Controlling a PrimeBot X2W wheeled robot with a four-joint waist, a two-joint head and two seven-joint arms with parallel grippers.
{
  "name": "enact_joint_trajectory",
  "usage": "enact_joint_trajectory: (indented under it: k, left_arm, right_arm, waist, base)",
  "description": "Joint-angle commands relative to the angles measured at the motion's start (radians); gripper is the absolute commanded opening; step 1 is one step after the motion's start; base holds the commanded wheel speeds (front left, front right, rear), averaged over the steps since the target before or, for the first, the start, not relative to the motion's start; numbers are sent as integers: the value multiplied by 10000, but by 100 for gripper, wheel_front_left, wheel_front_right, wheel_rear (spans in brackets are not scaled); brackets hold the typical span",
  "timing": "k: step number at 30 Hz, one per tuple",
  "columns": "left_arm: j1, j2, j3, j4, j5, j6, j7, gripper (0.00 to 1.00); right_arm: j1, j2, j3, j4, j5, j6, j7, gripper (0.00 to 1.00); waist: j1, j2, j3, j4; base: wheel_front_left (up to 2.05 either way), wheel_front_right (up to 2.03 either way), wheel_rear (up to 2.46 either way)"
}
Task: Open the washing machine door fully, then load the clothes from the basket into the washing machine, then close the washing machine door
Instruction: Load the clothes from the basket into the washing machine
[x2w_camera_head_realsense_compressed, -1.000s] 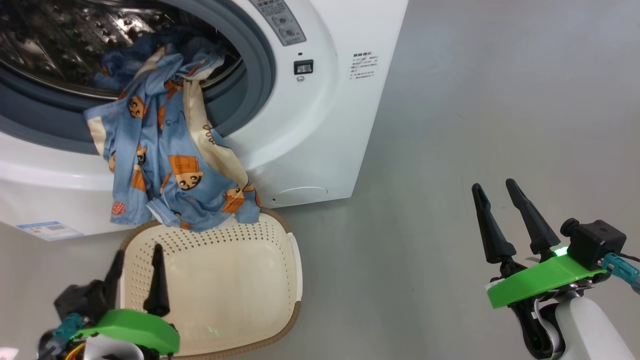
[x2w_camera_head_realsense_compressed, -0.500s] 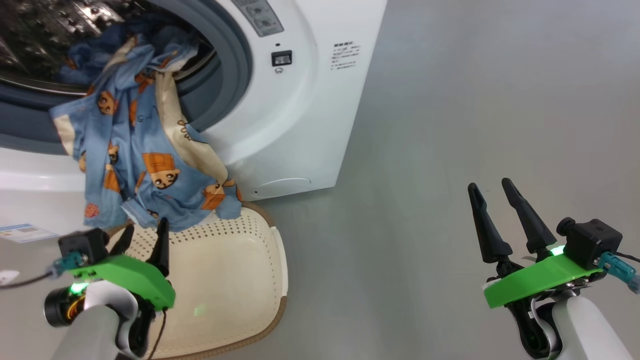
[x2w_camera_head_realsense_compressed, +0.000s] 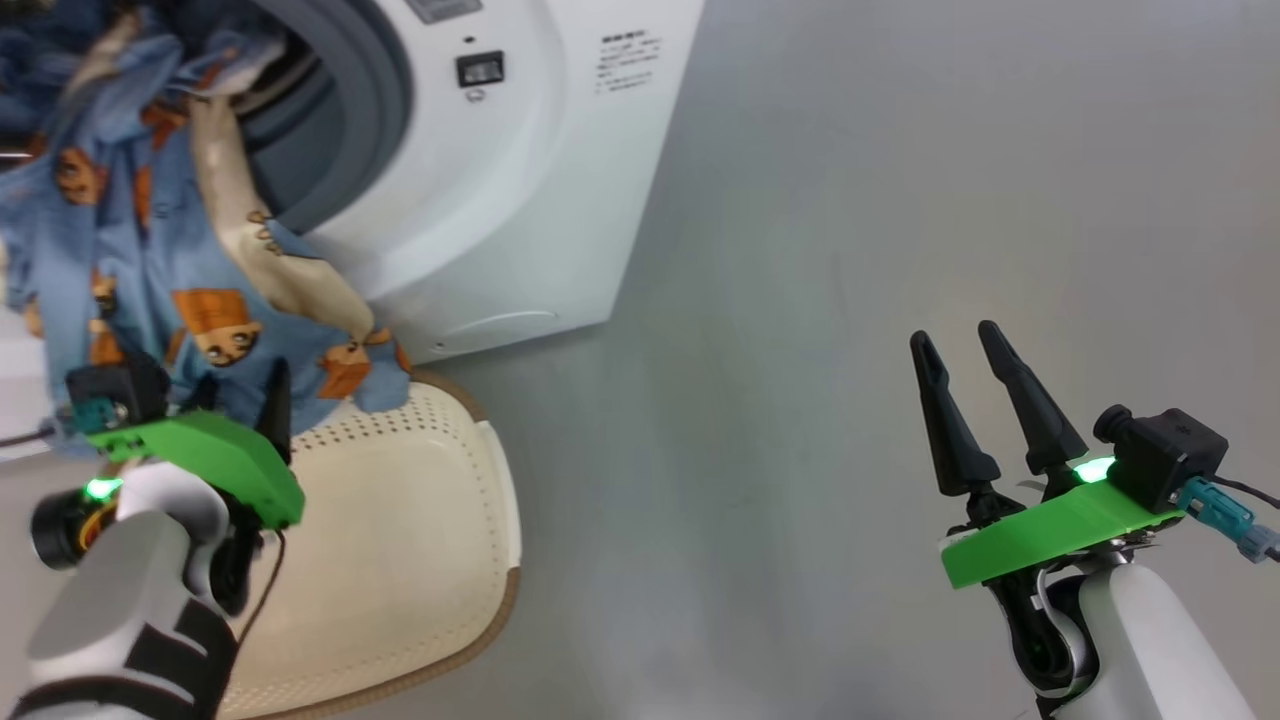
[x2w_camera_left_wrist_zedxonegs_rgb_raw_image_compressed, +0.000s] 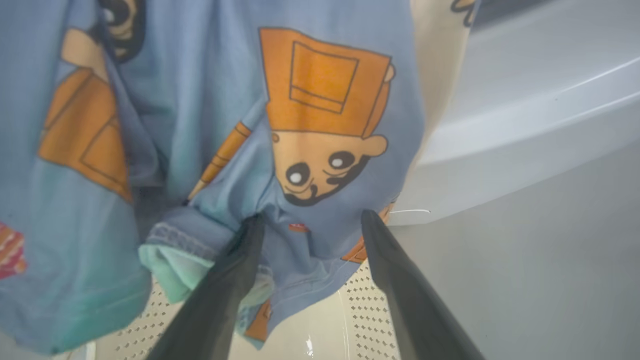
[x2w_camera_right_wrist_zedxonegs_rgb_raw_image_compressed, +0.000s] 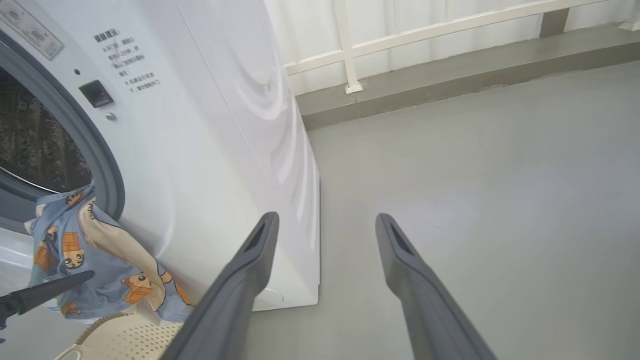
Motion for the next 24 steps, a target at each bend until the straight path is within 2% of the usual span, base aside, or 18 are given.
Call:
enact_joint_trajectory:
  k: [1,11,17,18,19,20,24]
  left_arm:
    - [-324,416,153,30,-102,-24,-113,100]
    - [-1711,757,-500,1107,-311,-24,-426,100]
    - [-2476,733,-114,1617,-377,178,-994,100]
    - [-2515,718,-77,1652,-358,176,-1023,48]
    - [-2534,668,-63,1680,-325,179,-1040,3]
    - [-2534,623,-61,1706,-288,174,-1051,0]
    - [-2445,600,39,1596,-188,110,-1064,0]
  right_arm:
    - [-99,47,164,-251,14,85,-76,100]
    - [-298,254,124,-340,-12,85,-76,100]
    - [-357,326,110,-374,-27,85,-76,100]
    - [-352,337,103,-374,-31,85,-76,100]
    - [-344,346,94,-374,-37,85,-76,100]
    - [-331,352,82,-375,-44,85,-76,100]
    - [-322,377,19,-347,-76,85,-76,100]
  waist:
    - [0,0,353,-371]
    - [0,0,1033,-813]
    - [0,0,1214,-928]
    - [0,0,1225,-935]
    - [0,0,1227,-935]
    - [0,0,1223,-927]
    - [0,0,1184,-836]
  base:
    - [0,0,0]
    - [0,0,0]
    - [0,0,0]
    - [0,0,0]
    - [0,0,0]
    - [0,0,0]
    - [0,0,0]
